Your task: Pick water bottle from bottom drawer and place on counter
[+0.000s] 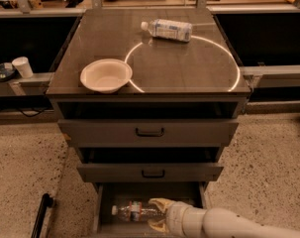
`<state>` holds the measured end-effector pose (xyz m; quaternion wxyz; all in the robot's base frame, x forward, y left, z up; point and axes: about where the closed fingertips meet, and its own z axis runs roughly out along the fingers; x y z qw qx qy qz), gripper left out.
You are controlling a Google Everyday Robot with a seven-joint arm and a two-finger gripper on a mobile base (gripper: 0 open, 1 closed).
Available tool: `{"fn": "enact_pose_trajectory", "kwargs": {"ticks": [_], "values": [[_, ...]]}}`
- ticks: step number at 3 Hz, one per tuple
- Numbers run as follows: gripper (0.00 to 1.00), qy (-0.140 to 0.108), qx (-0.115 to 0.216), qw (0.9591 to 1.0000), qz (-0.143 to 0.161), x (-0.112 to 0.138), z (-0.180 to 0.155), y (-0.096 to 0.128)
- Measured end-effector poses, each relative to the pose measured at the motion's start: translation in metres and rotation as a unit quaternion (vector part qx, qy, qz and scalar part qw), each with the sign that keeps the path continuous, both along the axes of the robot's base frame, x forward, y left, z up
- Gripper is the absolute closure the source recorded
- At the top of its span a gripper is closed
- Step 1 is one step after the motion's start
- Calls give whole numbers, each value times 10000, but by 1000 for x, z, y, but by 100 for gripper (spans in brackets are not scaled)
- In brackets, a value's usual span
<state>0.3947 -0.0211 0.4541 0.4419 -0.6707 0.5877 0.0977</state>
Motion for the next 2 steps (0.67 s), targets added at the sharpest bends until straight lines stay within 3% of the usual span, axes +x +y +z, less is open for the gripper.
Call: {"fn": "enact_pose_trajectory", "kwargs": {"ticks": [1,2], "values": [[100,784,-210,9967,69,-45,17,46],[100,1115,-418,9927,197,-71,20,52]]}}
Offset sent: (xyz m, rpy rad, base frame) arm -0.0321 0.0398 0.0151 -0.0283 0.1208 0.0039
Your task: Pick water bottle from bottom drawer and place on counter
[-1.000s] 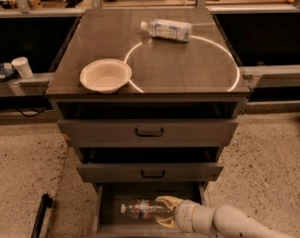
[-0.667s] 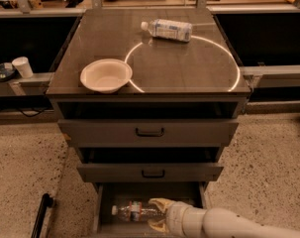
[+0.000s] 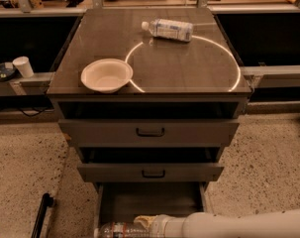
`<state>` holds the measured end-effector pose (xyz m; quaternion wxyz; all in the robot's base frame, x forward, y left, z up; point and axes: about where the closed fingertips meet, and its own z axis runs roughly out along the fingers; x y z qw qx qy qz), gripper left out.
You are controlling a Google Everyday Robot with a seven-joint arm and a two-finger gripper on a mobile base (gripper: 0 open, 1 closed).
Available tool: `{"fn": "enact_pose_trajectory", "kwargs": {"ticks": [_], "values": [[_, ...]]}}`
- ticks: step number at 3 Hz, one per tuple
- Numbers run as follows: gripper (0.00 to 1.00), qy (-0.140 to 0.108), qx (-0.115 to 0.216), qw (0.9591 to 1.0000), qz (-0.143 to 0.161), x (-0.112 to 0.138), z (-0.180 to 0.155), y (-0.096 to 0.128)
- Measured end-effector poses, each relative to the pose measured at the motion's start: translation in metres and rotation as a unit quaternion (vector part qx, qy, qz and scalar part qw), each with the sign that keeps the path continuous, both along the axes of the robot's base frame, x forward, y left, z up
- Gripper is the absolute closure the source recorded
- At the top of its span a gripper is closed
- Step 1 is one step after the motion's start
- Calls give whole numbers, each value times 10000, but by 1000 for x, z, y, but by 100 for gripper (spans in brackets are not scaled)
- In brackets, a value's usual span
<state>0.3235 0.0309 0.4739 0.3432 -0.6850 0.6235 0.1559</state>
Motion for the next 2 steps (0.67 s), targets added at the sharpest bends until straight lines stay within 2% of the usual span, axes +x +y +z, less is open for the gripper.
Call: {"fn": "enact_pose_trajectory", "kwargs": {"ticks": [1,2], "values": [[100,-15,36,10000,-13,3,6,-3],[100,-533,182,9983,176,28,51,-7]]}}
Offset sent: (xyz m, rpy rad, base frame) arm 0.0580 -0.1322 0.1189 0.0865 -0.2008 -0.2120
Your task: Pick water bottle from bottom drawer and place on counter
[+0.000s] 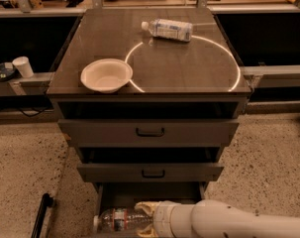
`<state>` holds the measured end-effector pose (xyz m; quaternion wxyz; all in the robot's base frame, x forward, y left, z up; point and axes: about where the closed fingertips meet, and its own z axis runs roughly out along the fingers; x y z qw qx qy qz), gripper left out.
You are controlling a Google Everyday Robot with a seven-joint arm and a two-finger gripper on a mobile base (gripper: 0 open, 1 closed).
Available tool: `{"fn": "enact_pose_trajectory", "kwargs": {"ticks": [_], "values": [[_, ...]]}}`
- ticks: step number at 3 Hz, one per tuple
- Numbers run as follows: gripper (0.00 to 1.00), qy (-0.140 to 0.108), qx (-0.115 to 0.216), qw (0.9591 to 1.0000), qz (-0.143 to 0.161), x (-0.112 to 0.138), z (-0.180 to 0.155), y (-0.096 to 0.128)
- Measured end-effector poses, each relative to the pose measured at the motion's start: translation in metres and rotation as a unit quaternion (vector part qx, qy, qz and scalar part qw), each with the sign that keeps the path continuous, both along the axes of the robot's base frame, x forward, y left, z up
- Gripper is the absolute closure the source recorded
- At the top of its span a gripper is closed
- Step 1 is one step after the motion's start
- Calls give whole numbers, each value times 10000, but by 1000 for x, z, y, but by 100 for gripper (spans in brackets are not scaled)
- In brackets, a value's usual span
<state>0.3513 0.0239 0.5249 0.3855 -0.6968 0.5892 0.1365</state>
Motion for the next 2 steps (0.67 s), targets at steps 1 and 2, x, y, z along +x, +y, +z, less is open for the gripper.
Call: {"fn": "enact_pose_trajectory", "kwargs": {"ticks": [1,2], "values": [[100,-344,252,9989,-178,27,62,-27],[100,-225,216,9975,-635,31,112,-87]]}}
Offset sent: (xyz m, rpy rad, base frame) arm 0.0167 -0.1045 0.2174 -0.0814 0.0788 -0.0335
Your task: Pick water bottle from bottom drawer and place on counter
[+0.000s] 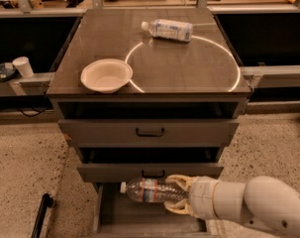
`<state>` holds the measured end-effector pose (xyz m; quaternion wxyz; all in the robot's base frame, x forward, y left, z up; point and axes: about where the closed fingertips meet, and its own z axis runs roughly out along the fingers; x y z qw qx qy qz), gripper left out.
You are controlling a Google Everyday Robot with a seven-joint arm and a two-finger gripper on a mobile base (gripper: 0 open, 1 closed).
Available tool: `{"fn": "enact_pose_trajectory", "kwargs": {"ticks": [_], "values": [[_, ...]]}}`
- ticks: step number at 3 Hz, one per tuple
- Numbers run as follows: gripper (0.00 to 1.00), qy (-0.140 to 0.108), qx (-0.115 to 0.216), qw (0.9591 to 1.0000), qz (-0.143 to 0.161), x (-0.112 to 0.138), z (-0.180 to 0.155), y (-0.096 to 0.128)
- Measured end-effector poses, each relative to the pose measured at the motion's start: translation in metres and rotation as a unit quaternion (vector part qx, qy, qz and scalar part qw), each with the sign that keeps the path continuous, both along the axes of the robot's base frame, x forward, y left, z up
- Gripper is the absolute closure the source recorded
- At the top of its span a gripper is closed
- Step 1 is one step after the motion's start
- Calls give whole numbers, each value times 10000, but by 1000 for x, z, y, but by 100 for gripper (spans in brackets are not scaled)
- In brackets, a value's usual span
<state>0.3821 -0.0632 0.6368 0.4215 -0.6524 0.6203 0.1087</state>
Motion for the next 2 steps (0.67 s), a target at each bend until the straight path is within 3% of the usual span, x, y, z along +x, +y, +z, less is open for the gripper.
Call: {"fn": "enact_pose_trajectory", "kwargs": {"ticks": [1,2], "values": [[100,70,-198,9994,263,-15,16,4],[100,70,-197,9994,264,-15,16,4]]}}
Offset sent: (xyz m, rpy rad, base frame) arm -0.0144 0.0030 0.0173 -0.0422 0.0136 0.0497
